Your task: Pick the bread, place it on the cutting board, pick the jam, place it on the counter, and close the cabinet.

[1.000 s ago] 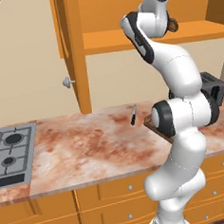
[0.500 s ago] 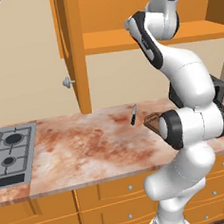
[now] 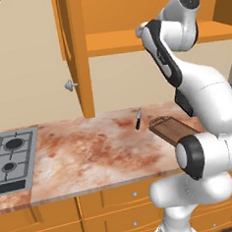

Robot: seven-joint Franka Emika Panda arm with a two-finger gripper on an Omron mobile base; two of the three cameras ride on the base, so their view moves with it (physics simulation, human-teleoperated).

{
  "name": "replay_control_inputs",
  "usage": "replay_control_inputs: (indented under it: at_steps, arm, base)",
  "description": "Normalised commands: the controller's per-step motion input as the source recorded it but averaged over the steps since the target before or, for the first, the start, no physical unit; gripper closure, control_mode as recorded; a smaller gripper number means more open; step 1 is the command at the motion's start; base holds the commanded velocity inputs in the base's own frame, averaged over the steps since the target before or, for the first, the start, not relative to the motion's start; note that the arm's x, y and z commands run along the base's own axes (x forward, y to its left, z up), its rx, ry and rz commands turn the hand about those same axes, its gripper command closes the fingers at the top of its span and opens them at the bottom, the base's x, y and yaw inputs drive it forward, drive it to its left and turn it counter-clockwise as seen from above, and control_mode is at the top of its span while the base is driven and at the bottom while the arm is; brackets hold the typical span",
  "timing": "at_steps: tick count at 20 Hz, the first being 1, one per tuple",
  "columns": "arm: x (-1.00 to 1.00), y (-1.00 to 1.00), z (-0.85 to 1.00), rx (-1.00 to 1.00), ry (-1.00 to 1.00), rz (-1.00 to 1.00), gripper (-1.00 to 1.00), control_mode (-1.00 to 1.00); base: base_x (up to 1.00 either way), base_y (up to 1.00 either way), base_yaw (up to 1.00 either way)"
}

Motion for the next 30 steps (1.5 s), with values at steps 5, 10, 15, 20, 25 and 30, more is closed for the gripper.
replay_control_inputs:
  at_steps: [5,10,15,20,25,30]
  arm:
    - [-0.6,0.0,-0.19,0.0,-0.04,0.0,1.0,-1.0]
    - [-0.55,0.01,-0.16,0.0,0.0,0.0,1.0,-1.0]
    - [-0.52,0.01,-0.19,0.0,0.0,0.0,1.0,-1.0]
    - [-0.44,0.05,-0.19,0.0,0.0,0.0,1.0,-1.0]
    - [-0.42,0.09,-0.2,0.0,0.0,0.0,1.0,-1.0]
    - [-0.36,0.1,-0.2,0.0,0.0,0.0,1.0,-1.0]
  base:
    - [0.0,0.0,0.0]
    - [0.0,0.0,0.0]
    - [0.0,0.0,0.0]
    - [0.0,0.0,0.0]
    - [0.0,0.0,0.0]
    - [0.0,0.0,0.0]
